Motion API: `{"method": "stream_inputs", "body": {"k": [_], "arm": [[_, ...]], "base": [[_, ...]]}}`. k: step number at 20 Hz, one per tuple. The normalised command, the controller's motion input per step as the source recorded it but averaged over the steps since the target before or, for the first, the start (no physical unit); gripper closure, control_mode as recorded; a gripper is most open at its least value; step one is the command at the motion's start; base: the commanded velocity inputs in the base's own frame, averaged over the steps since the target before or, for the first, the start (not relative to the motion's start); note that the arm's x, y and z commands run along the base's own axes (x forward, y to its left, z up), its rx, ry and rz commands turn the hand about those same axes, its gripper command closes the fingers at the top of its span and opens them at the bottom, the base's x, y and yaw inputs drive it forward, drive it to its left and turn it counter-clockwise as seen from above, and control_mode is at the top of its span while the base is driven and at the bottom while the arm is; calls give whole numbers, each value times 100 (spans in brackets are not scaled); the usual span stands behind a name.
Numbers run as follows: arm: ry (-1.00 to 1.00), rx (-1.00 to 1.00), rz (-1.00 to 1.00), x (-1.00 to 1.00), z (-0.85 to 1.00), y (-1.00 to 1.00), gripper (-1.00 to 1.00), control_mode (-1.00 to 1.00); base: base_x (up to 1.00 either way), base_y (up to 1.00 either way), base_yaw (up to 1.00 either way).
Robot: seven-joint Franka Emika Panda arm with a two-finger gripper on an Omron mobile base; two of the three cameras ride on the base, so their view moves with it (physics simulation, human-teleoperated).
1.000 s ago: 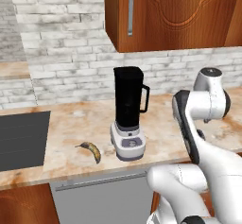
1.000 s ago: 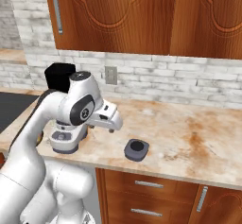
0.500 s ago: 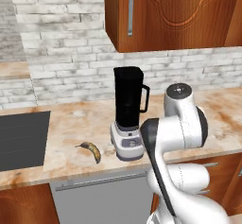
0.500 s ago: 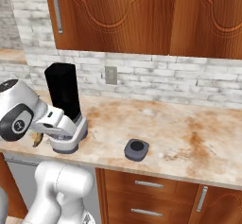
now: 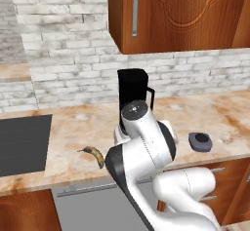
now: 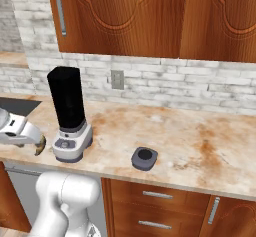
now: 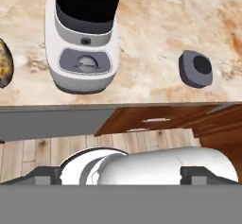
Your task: Open the blender lid, put the banana in the blender, close the lid, and start the blender.
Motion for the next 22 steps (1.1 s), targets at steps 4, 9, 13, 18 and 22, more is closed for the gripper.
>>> {"method": "stream_inputs", "body": {"k": [4, 9, 13, 18, 22], "arm": [[14, 0, 13, 26, -44, 100, -100, -100], [16, 0, 10, 62, -49, 91, -100, -100], [9, 0, 3, 66, -35, 46, -100, -100], [0, 0, 0, 61, -27, 14, -100, -100], [0, 0, 0, 62, -44, 27, -100, -100]], "base": [[0, 0, 0], [0, 0, 0], [0, 0, 0], [0, 0, 0], [0, 0, 0]]}}
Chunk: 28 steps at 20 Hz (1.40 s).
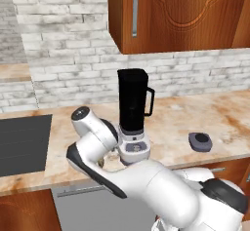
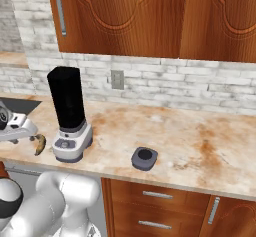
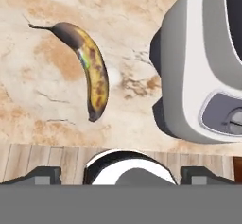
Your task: Open the blender lid, put the banana in the blender, close the lid, and start the blender.
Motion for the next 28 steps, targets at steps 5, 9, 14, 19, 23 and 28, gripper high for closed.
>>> {"method": "stream_inputs", "body": {"k": [5, 9, 14, 19, 23, 28], "arm": [[1, 0, 0, 59, -46, 27, -100, -100], [0, 0, 0, 36, -19, 4, -100, -100], [0, 0, 0, 37, -31, 0, -100, -100], [0, 0, 0, 38, -36, 2, -100, -100], [0, 0, 0, 31, -32, 1, -100, -100], [1, 0, 0, 28, -41, 1, -100, -100]], "base": [[0, 0, 0], [0, 0, 0], [0, 0, 0], [0, 0, 0], [0, 0, 0], [0, 0, 0]]}}
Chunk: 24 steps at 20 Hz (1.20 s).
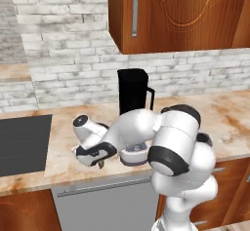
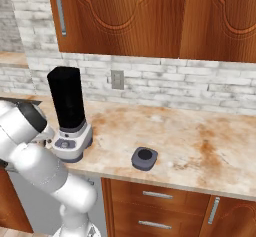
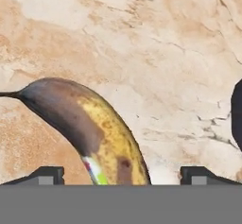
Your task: Open the blender lid, put the banana in the blender, close the lid, and start the blender.
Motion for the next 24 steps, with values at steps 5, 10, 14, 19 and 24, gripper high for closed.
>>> {"method": "stream_inputs", "body": {"k": [5, 10, 14, 19, 24], "arm": [[11, -3, 0, 11, -37, 6, 100, -100], [6, 1, 1, -12, -14, 5, 100, -100], [-21, 8, 0, -68, 76, -14, 100, -100], [-32, 1, -1, -61, 100, -8, 100, -100], [-30, 0, -8, -39, 100, -33, 100, -100]], "base": [[0, 0, 0], [0, 0, 0], [0, 0, 0], [0, 0, 0], [0, 0, 0]]}}
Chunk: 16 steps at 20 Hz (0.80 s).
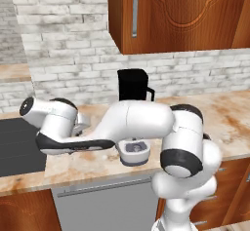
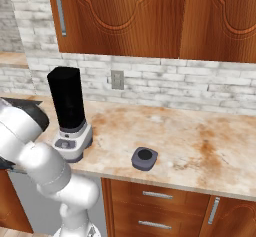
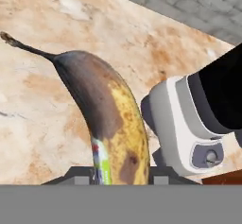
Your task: Open the blender lid, put the banana in the blender, close the lid, and start the blender.
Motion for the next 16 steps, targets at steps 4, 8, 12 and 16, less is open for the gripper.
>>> {"method": "stream_inputs", "body": {"k": [4, 8, 12, 16], "arm": [[-33, 0, -9, -35, 100, -67, 100, -100], [-42, 3, -8, -33, 100, -80, 100, -100], [-36, 1, -7, -21, 100, -81, 100, -100], [-31, 0, -11, -6, 100, -70, 100, -100]], "base": [[0, 0, 0], [0, 0, 0], [0, 0, 0], [0, 0, 0]]}}
